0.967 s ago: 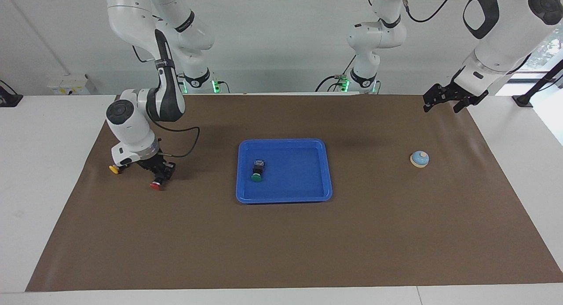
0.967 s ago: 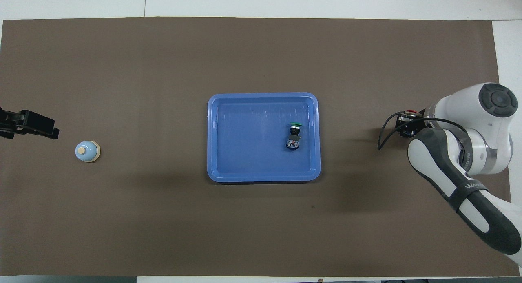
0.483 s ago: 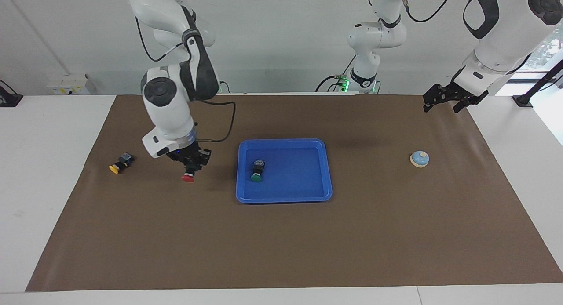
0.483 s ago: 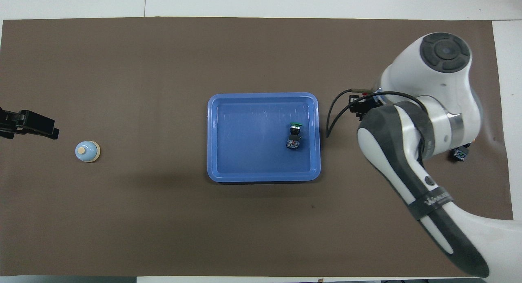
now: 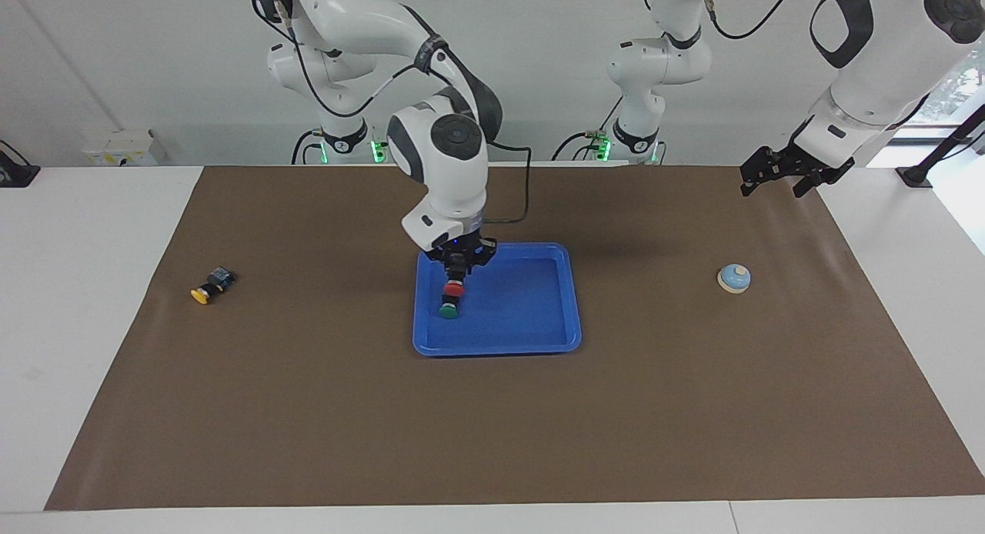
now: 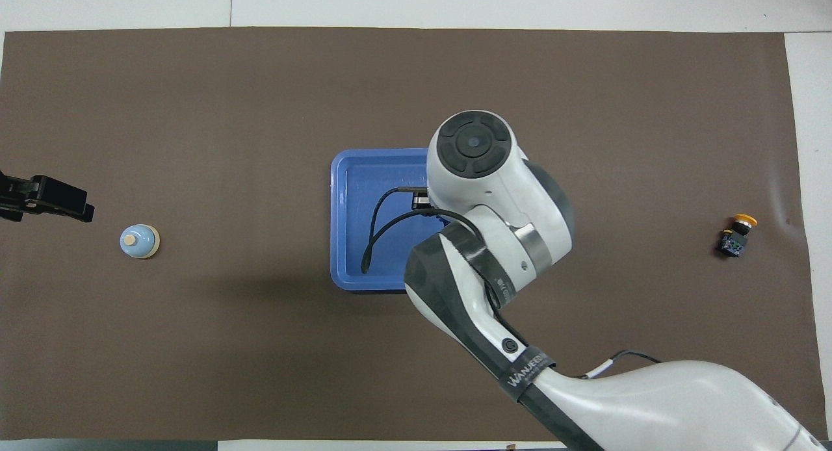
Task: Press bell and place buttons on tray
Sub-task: 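Place the red button in the tray beside the green one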
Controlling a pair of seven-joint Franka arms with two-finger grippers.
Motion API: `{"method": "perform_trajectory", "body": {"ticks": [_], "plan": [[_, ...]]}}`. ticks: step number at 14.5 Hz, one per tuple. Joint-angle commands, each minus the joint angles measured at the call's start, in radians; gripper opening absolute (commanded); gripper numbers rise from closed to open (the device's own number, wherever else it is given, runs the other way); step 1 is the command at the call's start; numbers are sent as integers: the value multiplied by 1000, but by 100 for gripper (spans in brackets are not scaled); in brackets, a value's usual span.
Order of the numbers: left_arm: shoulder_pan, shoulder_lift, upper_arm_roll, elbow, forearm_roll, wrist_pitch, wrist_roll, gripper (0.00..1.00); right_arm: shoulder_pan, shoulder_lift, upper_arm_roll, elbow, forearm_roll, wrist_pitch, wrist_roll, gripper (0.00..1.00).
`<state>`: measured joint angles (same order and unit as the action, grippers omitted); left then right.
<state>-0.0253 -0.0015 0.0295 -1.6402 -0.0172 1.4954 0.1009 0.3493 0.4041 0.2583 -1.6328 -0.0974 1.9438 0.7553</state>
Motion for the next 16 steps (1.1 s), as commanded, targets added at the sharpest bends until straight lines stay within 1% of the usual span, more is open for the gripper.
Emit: {"method": "perform_trajectory", "body": {"ticks": [1, 2, 5, 7, 10, 11, 13, 14, 15, 16], "plan": [[-5, -12, 7, -3, -17, -15, -7, 100, 10, 85, -7, 48, -4, 61, 12, 0], [-4, -12, 7, -3, -17, -15, -7, 100, 10, 96, -7, 36, -10, 101, 10, 0], [-5, -12, 7, -1, -17, -15, -7, 100, 8, 94, -7, -37, -12, 194, 9, 0], [-5, -12, 7, -3, -17, -15, -7, 100, 10, 79, -5, -108, -12, 275, 10, 0], [-5, -12, 7, -3, -17, -15, -7, 100, 17, 58, -2, -188, -12, 360, 28, 0], [-5, -12, 7, -3, -17, -15, -7, 100, 45, 56, -4, -199, -12, 374, 54, 0], [-5, -12, 7, -3, -17, -15, -7, 100, 48, 51, -4, -197, -12, 350, 82, 0], [-5, -12, 7, -3, -17, -15, -7, 100, 48, 50, -4, -196, -12, 339, 91, 48], [-4, -12, 7, -3, -17, -15, -7, 100, 53, 50, -5, -187, -12, 317, 98, 99], [-5, -12, 7, -3, -17, -15, -7, 100, 51, 48, -7, -167, -12, 279, 99, 100]]}}
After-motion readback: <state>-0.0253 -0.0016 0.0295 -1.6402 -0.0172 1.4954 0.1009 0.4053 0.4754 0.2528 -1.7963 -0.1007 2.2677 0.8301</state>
